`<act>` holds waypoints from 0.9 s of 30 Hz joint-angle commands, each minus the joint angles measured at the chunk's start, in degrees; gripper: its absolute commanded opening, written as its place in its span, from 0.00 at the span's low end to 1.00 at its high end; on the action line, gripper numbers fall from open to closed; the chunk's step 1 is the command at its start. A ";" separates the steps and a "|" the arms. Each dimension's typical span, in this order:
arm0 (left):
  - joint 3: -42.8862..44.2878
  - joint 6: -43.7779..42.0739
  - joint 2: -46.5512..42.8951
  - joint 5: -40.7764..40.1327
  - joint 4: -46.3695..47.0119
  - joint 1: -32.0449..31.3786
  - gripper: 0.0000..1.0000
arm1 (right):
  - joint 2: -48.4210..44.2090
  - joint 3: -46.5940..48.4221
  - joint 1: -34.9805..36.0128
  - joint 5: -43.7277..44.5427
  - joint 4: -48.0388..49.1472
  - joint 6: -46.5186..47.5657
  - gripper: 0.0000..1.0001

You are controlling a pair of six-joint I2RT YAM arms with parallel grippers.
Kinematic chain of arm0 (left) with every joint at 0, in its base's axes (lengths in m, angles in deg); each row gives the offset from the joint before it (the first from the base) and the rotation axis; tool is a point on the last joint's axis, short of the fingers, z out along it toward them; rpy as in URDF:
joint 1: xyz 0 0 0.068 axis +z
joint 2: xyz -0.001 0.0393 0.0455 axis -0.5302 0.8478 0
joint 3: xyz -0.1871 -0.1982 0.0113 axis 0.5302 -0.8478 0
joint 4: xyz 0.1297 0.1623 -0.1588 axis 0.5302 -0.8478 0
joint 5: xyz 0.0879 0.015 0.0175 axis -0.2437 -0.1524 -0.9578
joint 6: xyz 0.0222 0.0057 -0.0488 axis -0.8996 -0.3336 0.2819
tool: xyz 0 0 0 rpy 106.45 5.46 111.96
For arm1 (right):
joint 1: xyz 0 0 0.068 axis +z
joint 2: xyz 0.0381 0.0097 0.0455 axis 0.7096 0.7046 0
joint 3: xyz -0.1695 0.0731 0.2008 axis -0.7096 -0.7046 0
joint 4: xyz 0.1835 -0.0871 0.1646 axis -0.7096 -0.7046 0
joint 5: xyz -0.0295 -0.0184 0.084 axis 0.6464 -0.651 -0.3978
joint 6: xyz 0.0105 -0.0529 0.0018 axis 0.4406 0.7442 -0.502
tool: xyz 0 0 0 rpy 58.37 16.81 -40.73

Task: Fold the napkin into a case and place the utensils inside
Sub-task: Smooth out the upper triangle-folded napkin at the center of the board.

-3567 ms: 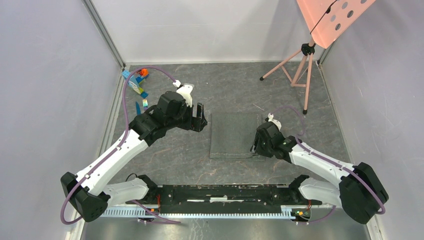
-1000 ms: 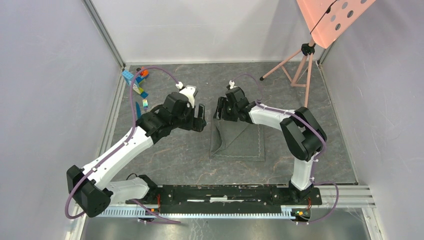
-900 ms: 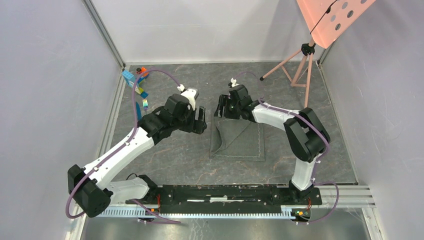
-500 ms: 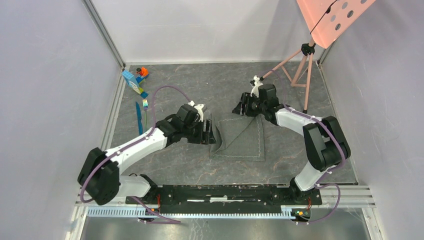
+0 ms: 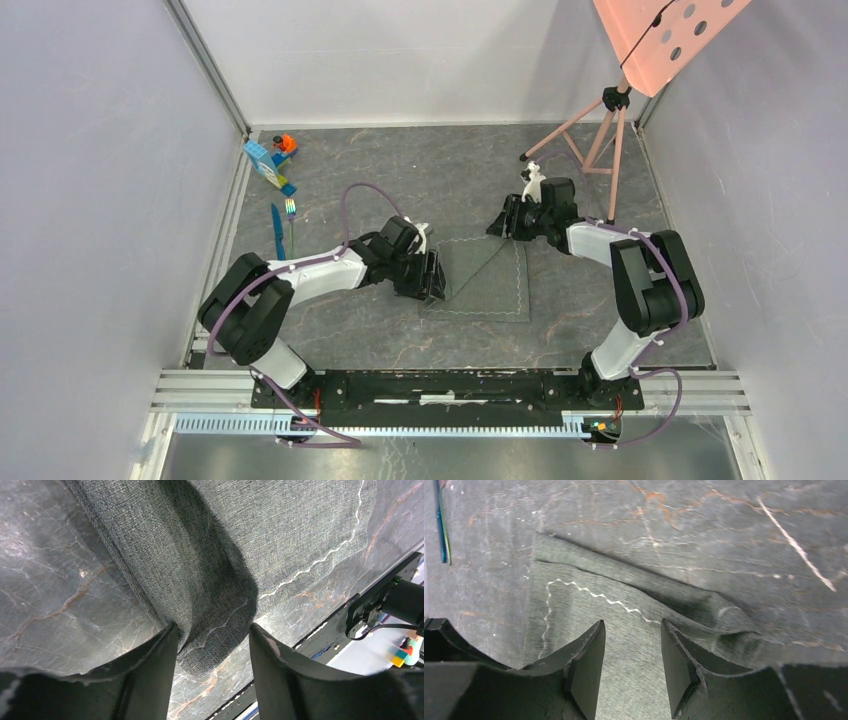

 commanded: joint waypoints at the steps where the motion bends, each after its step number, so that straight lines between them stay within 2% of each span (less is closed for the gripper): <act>1: 0.26 2.36 0.60 -1.16 2.21 -0.86 0.56 | 1.43 -2.15 -2.69 -0.15 3.70 2.21 0.51; 4: -2.21 3.66 -0.17 -4.03 1.77 -0.86 0.46 | 2.56 -2.65 -4.05 2.12 3.46 2.99 0.50; 6: -3.75 4.51 -0.86 -5.38 1.53 -0.86 0.42 | 3.05 -2.22 -4.36 3.60 1.95 3.66 0.49; 11: -6.97 5.64 -4.73 -7.18 1.45 -0.86 0.37 | -0.36 -1.29 -3.51 -3.36 2.85 3.80 0.50; 13: -7.57 5.70 -6.29 -7.70 0.80 -0.86 0.36 | -3.07 0.00 -2.26 -3.14 0.95 5.59 0.53; 19: -7.27 6.56 -9.30 -6.91 0.11 -0.89 0.37 | -5.53 7.37 8.01 6.74 -6.79 14.75 0.70; 22: -6.69 6.91 -10.99 -7.07 -0.56 -0.86 0.38 | -1.77 12.05 12.23 11.42 -10.89 15.15 0.70; 27: -5.44 6.49 -10.78 -7.73 -1.66 -0.84 0.50 | 3.18 17.00 18.46 19.65 -13.91 8.84 0.68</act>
